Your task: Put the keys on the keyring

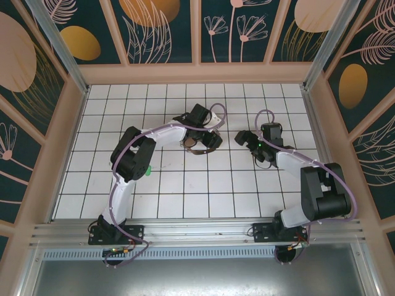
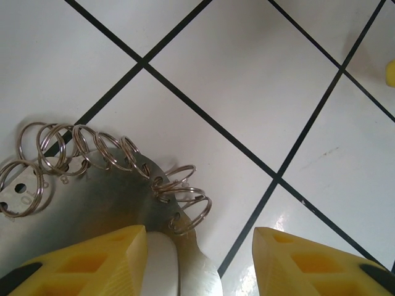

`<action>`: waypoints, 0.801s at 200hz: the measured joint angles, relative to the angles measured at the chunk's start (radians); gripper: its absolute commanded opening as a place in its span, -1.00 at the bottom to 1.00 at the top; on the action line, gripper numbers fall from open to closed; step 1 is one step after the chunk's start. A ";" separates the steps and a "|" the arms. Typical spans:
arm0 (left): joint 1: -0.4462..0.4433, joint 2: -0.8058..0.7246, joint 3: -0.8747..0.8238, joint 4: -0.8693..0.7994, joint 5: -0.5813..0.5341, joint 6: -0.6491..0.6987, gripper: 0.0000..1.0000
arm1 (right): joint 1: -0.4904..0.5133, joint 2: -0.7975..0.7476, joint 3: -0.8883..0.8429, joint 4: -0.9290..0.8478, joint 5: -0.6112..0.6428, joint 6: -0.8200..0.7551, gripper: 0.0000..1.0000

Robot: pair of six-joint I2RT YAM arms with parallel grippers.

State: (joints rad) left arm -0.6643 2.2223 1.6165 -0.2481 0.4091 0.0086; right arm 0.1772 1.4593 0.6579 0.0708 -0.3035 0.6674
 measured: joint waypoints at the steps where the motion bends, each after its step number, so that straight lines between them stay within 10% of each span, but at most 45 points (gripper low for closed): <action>1: 0.000 0.000 0.001 0.000 0.000 0.000 -0.04 | 0.000 0.000 0.000 0.000 0.000 0.000 0.97; 160: -0.006 0.038 0.048 -0.021 0.002 0.014 -0.11 | 0.000 0.000 -0.006 0.000 0.000 0.000 0.96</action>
State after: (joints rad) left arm -0.6701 2.2601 1.6650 -0.2695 0.4114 0.0231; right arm 0.1772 1.4593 0.6514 0.0711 -0.3038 0.6674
